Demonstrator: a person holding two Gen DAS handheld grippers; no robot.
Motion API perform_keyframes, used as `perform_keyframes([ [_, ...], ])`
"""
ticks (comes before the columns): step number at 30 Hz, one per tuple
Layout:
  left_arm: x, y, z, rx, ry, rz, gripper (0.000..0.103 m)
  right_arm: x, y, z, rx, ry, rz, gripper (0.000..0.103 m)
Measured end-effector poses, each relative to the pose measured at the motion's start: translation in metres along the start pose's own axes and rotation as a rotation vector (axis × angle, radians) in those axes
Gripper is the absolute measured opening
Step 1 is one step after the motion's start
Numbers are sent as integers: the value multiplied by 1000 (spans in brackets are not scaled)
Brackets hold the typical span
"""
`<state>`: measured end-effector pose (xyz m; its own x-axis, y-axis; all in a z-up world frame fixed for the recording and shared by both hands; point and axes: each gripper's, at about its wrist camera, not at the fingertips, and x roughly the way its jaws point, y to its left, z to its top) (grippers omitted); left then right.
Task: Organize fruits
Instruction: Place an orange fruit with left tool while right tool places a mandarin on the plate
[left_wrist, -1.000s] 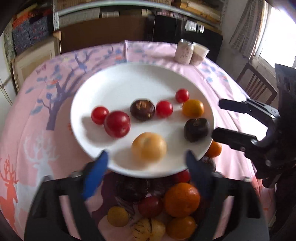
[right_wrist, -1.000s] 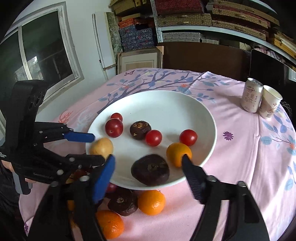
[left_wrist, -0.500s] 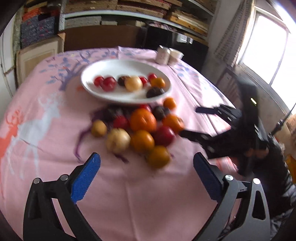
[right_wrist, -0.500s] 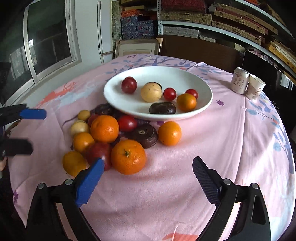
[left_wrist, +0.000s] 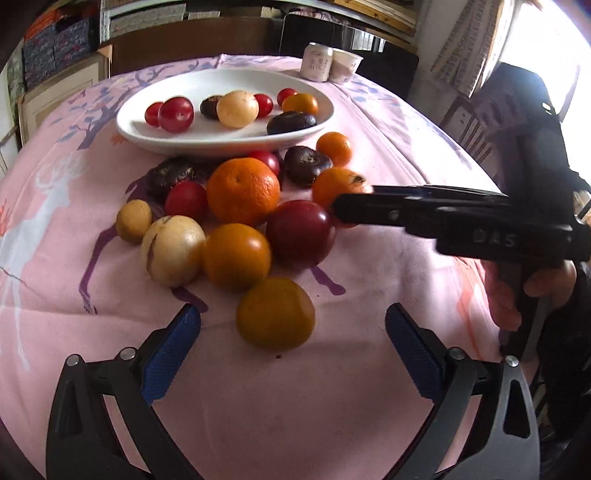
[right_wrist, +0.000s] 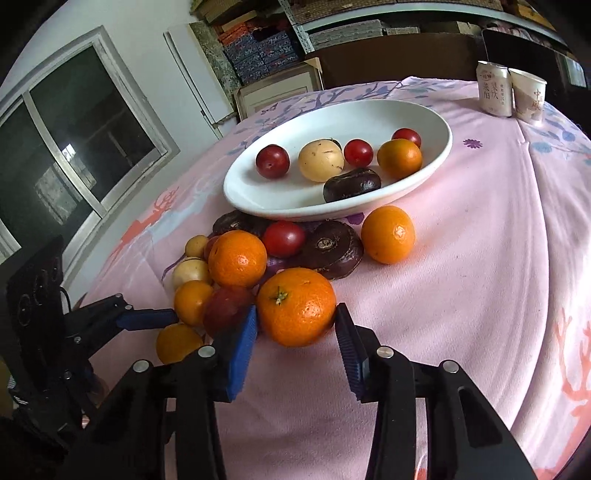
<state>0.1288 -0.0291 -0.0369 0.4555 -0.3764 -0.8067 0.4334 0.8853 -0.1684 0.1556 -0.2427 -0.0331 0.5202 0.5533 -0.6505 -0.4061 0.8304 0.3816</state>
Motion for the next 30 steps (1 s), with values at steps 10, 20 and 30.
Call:
perform_keyframes([
  [10, -20, 3, -3, 28, -21, 53, 37, -59, -9, 0, -29, -134, -141, 43],
  [20, -40, 31, 99, 49, -170, 134, 37, -20, -19, 78, -22, -134, -69, 43],
  [30, 18, 68, 133, -56, -122, 196, 98, 10, -21, 111, -120, -124, -87, 85],
])
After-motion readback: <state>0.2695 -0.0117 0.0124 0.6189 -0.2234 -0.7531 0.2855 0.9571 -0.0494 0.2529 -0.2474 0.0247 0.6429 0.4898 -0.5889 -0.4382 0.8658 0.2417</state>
